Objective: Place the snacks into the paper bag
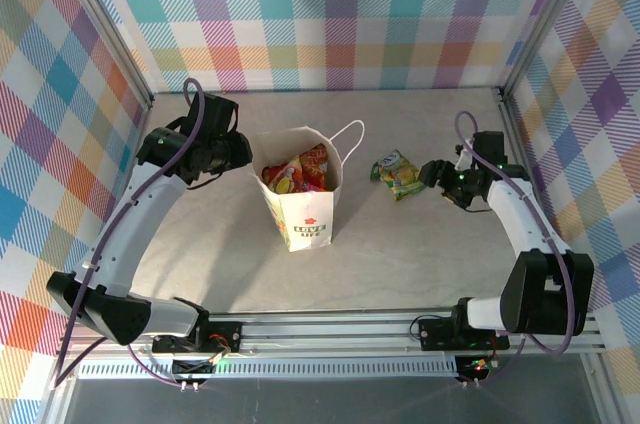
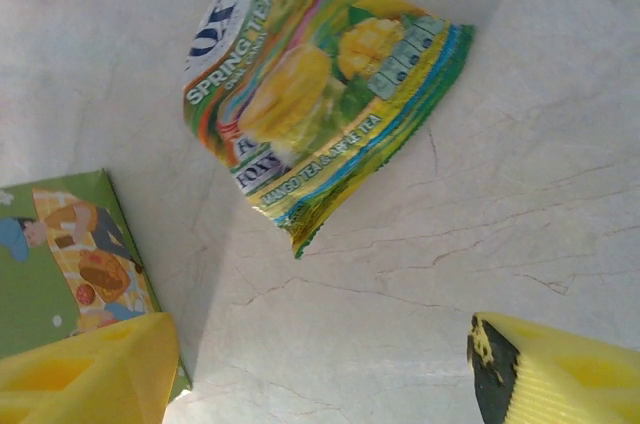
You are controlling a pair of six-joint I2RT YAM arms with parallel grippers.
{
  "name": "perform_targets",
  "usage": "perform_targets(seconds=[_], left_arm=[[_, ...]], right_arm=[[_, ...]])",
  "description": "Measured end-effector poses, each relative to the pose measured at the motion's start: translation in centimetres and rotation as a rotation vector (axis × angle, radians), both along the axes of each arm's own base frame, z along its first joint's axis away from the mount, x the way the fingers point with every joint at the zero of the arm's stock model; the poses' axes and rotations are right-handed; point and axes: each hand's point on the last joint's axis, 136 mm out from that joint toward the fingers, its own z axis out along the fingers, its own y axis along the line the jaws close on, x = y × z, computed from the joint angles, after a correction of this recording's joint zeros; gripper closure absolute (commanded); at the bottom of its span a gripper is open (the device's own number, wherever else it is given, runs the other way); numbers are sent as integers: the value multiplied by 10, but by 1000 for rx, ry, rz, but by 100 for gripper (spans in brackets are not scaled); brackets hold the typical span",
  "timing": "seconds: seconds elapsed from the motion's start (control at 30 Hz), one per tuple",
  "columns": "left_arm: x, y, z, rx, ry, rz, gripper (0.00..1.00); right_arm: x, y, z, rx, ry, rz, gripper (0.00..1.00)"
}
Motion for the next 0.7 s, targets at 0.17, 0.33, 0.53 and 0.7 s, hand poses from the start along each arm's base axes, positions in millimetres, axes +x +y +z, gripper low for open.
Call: perform_targets(seconds=[0.17,0.33,0.53,0.7], left_arm=[[1,0,0,0,0,0,70],[3,-2,-5,5,13,-1,68],[7,-3,-8,10,24,-1,68],[9,-4,-2,5,11,0,68]], right_arm=[[6,-12,-13,67,20,-56,23],[19,-13,-28,119,33,-55,22],[30,-10,-62,168,97,-50,22],[40,-12,-78,176,123,-57,21]])
